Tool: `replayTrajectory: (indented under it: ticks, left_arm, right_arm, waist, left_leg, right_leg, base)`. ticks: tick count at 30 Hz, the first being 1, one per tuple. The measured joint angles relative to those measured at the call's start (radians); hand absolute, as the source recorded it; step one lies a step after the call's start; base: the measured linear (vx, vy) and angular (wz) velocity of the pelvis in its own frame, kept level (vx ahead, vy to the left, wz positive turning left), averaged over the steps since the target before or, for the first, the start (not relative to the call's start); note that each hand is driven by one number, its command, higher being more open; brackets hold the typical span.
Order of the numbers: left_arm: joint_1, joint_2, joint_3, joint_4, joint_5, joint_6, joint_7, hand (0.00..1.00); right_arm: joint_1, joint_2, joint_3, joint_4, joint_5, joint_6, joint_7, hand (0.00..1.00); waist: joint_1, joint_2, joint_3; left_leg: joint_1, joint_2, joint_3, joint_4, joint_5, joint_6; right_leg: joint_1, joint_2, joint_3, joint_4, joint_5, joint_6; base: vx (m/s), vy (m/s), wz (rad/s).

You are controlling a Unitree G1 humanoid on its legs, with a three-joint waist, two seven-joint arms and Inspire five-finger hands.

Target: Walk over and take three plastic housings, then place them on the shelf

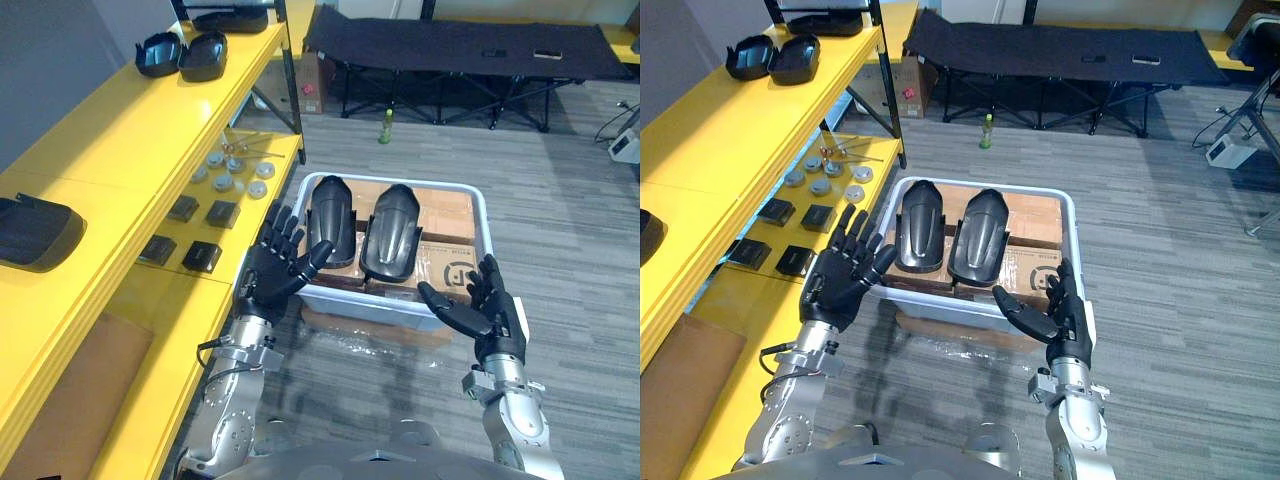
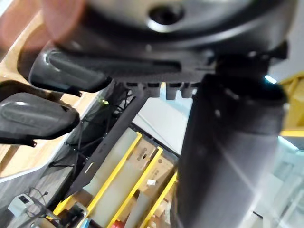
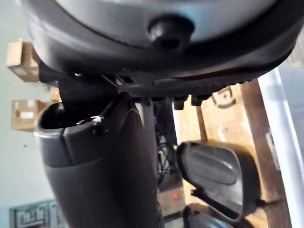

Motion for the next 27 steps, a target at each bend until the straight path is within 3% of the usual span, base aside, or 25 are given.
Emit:
replayTrajectory:
  ticks: [5,9,12,15,16,17,20,21,22,24,26,27]
  left_arm:
    - [-0.019,0.000,0.006,-0.022,0.013,0.000,-0.016,1.00]
    - [-0.068,0.000,-0.004,-0.021,0.022,0.002,0.006,1.00]
    - [-0.098,-0.002,-0.002,-0.021,0.021,0.005,0.013,1.00]
    - [-0.099,0.010,-0.001,-0.021,0.022,0.005,0.008,1.00]
    - [-0.102,0.011,-0.002,-0.022,0.022,0.005,0.004,1.00]
    - [-0.103,0.012,0.000,-0.020,0.022,0.004,0.005,1.00]
    - [-0.111,0.026,-0.001,-0.019,0.021,0.000,0.007,1.00]
    - [-0.113,0.043,-0.003,-0.018,0.020,-0.001,0.007,1.00]
    - [-0.118,0.040,-0.009,0.001,0.018,-0.001,0.009,1.00]
    - [-0.119,0.042,-0.024,0.012,0.014,-0.001,0.006,1.00]
    - [-0.119,0.024,-0.053,0.024,0.000,0.001,0.007,1.00]
    - [-0.119,0.022,-0.056,0.024,0.000,0.001,0.007,1.00]
  right_arm:
    - [-0.031,0.048,0.096,0.005,0.020,-0.013,0.003,1.00]
    - [-0.045,0.052,0.122,0.064,0.037,-0.013,-0.003,1.00]
    - [-0.048,0.050,0.137,0.081,0.036,-0.012,-0.028,1.00]
    - [-0.051,0.050,0.146,0.081,0.035,-0.012,-0.045,1.00]
    - [-0.058,0.050,0.146,0.084,0.036,-0.013,-0.044,1.00]
    - [-0.064,0.051,0.147,0.096,0.035,-0.014,-0.041,1.00]
    - [-0.061,0.051,0.148,0.125,0.036,-0.014,-0.020,1.00]
    - [-0.042,0.054,0.146,0.125,0.037,-0.018,-0.008,1.00]
    - [-0.032,0.049,0.124,0.128,0.037,-0.018,0.004,1.00]
    - [-0.010,0.048,0.105,0.128,0.037,-0.023,0.014,1.00]
    - [-0.009,0.033,0.081,0.128,0.037,-0.023,0.022,1.00]
    - [-0.017,0.029,0.082,0.128,0.037,-0.023,0.022,1.00]
  waist:
    - [0.001,-0.022,0.001]
    - [-0.001,-0.042,-0.001]
    - [-0.002,-0.040,0.002]
    - [-0.002,-0.051,0.005]
    - [-0.002,-0.050,0.008]
    - [-0.001,-0.036,0.018]
    - [-0.001,-0.053,0.028]
    - [-0.008,-0.076,0.026]
    - [-0.027,-0.054,0.039]
    - [-0.036,-0.038,0.037]
    - [-0.033,-0.003,0.023]
    - [-0.032,0.000,0.021]
  left_leg:
    - [0.010,-0.014,0.074,0.008,-0.021,0.026]
    - [-0.023,-0.014,0.086,0.101,-0.082,0.037]
    - [-0.044,-0.001,0.079,0.179,-0.128,0.042]
    - [-0.011,0.005,0.083,0.194,-0.147,0.056]
    - [-0.008,0.017,0.088,0.192,-0.158,0.074]
    - [-0.006,0.026,0.091,0.197,-0.171,0.077]
    - [-0.013,0.039,0.084,0.253,-0.207,0.061]
    - [-0.031,0.033,0.057,0.307,-0.238,0.038]
    - [-0.039,0.056,0.011,0.349,-0.263,0.019]
    - [-0.047,0.056,-0.034,0.349,-0.263,0.009]
    - [-0.055,0.086,-0.077,0.321,-0.250,-0.021]
    - [-0.054,0.092,-0.081,0.309,-0.238,-0.032]
  right_leg:
    - [-0.027,-0.009,0.038,-0.051,0.098,0.000]
    - [-0.038,-0.019,0.041,-0.043,0.099,0.001]
    - [-0.106,-0.021,0.066,0.092,0.099,0.000]
    - [-0.132,-0.022,0.079,0.165,0.126,-0.028]
    - [-0.163,-0.022,0.087,0.203,0.142,-0.038]
    - [-0.180,-0.015,0.102,0.207,0.103,-0.046]
    - [-0.186,0.019,0.129,0.086,0.088,-0.053]
    - [-0.177,0.047,0.177,0.058,0.096,-0.025]
    - [-0.158,0.065,0.171,0.112,0.058,0.022]
    - [-0.159,0.074,0.170,0.156,0.006,0.020]
    - [-0.162,0.098,0.116,0.177,-0.026,-0.005]
    - [-0.162,0.105,0.110,0.185,-0.032,-0.011]
  base:
    - [-0.01,0.131,-0.41]
    - [-0.01,0.065,-0.23]
    - [-0.03,0.078,-0.25]
    - [-0.05,0.092,-0.25]
    - [-0.08,0.048,-0.23]
    - [-0.10,0.004,-0.22]
    - [-0.05,-0.065,0.04]
    - [-0.01,-0.192,0.53]
    - [0.04,-0.217,0.72]
    - [0.08,-0.157,0.68]
    - [0.12,-0.172,0.46]
    - [0.13,-0.174,0.22]
